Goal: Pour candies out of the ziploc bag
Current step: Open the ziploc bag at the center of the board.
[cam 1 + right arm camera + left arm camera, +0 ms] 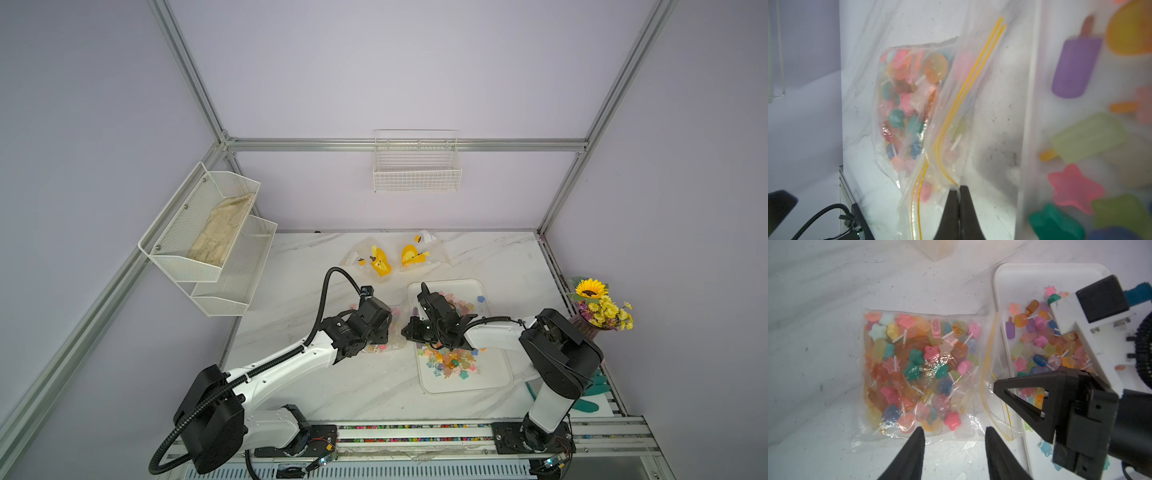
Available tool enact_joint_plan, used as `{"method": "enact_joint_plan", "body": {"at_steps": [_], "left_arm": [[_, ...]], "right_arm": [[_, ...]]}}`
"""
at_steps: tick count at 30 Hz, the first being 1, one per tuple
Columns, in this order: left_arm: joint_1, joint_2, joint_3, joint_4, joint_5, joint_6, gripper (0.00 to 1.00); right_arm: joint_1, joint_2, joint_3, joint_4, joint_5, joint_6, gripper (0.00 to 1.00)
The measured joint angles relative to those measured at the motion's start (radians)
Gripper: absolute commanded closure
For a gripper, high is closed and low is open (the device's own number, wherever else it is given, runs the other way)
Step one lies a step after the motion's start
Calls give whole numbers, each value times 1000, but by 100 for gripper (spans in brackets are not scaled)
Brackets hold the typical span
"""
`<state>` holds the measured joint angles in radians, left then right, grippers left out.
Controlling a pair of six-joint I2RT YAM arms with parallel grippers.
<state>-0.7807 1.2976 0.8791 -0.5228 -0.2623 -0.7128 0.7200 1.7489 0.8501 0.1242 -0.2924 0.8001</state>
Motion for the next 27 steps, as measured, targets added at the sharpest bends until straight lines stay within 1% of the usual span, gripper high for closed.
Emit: {"method": "enact_joint_plan", "body": {"at_steps": [2,5,7,10,14,17,22,27], "left_arm": [[0,19,0,26,25,11,49],[0,58,0,65,67,32,54],[0,86,2,85,94,50,55],[0,142,2,112,133,71,55],[0,195,5,120,161,89,50],[0,207,17,122,163,100,46],[0,206,35,145,141,104,46],[1,187,35,164,105,96,49]], "right_arm": [[0,-10,-5,12,-11,-4,100],[0,-29,-13,25,-19,-12,100],[0,-39,-18,33,-22,-14,100],[0,-44,-20,40,-27,-18,100],[0,-44,-24,43,-39,-20,100],[0,-44,-29,43,-41,-20,100],[0,-44,-31,46,-44,-20,100],[0,-44,-31,48,-46,-20,100]]}}
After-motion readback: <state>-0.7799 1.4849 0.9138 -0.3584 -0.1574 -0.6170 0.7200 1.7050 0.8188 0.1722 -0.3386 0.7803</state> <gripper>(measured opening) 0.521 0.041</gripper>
